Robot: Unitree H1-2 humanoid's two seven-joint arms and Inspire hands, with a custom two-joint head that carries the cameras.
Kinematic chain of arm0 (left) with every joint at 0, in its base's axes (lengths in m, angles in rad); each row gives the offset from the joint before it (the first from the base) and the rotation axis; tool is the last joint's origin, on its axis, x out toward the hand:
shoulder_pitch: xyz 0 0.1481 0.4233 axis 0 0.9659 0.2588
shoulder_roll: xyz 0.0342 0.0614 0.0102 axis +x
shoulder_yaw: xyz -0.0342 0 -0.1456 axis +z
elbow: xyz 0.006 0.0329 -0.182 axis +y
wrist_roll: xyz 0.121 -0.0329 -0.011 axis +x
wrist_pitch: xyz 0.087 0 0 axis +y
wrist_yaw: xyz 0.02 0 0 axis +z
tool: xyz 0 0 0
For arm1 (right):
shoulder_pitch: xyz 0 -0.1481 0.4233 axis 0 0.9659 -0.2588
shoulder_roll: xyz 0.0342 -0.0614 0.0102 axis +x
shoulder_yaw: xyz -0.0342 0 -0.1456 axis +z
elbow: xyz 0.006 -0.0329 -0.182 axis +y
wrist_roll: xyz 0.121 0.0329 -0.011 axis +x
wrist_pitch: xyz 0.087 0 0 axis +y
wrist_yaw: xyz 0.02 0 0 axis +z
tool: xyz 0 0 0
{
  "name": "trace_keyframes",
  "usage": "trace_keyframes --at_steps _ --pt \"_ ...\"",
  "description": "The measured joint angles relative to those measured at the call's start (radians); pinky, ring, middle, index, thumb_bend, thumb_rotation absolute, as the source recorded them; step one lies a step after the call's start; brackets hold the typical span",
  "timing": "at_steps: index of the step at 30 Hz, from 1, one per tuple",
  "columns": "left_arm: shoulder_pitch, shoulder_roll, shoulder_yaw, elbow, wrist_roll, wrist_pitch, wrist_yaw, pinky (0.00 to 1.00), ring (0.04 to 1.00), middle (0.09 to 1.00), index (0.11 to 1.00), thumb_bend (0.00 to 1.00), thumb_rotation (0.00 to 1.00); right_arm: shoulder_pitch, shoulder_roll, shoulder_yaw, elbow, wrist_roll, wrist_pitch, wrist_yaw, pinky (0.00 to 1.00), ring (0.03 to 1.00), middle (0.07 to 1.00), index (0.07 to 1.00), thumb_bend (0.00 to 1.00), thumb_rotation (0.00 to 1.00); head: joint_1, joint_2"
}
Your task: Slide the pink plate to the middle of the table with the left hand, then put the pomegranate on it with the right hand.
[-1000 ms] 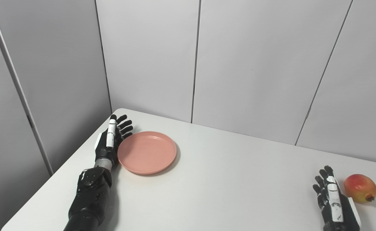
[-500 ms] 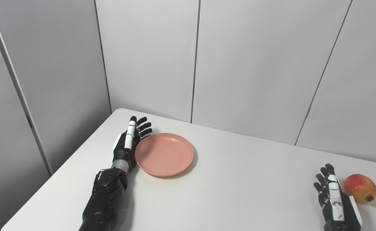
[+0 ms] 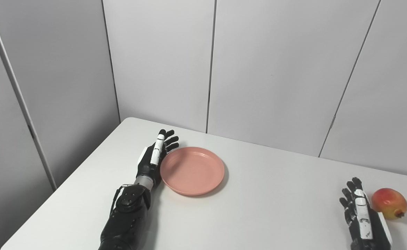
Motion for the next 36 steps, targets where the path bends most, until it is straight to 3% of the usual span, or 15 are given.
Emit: trace_keyframes --at_steps 23,36 --pt "0.059 -0.044 -0.067 -0.144 0.039 0.1 -0.007 0.84 0.86 0.853 0.839 0.6 1.0 -0.002 0.008 0.008 0.019 -0.016 0.001 -0.03 1.0 0.982 0.993 1.0 0.52 0.84 -0.098 0.044" --pt "0.089 -0.063 -0.1 -0.214 0.061 0.141 -0.009 0.87 0.878 0.873 0.861 0.59 1.0 -0.003 0.027 0.012 0.015 -0.022 0.008 -0.071 0.97 0.952 0.96 0.969 0.59 0.8 -0.213 0.08"
